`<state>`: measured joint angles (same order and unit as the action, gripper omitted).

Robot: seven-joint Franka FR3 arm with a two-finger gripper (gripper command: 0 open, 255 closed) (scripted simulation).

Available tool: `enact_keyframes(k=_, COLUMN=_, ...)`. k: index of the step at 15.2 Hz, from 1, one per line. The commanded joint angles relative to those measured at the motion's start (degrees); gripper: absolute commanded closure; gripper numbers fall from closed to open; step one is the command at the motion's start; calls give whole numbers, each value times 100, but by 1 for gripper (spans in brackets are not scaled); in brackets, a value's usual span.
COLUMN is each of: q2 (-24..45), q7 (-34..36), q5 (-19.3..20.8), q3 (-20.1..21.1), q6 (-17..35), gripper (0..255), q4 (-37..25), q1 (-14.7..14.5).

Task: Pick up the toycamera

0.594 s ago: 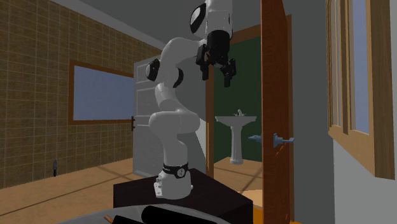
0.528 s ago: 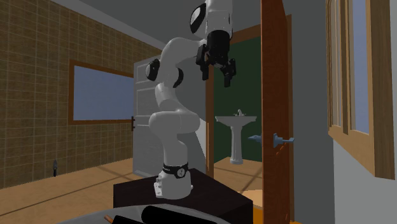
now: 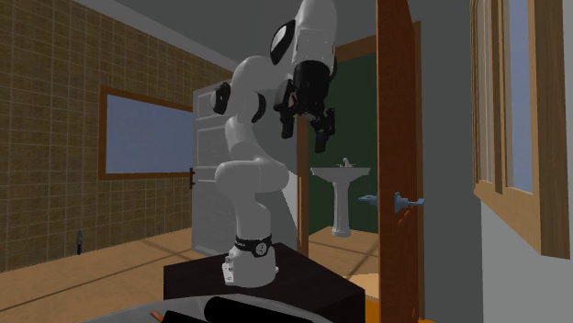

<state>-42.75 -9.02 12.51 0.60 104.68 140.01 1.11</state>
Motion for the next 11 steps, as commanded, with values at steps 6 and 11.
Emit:
enact_keyframes(k=6, q2=826, q7=-670, q5=902, q3=-419, q6=1528, gripper=0, q4=312, q1=227)
enact_keyframes(k=11, q2=1669, q7=-966, q5=1568, q3=-670, q6=2641, gripper=0, q4=269, q1=437)
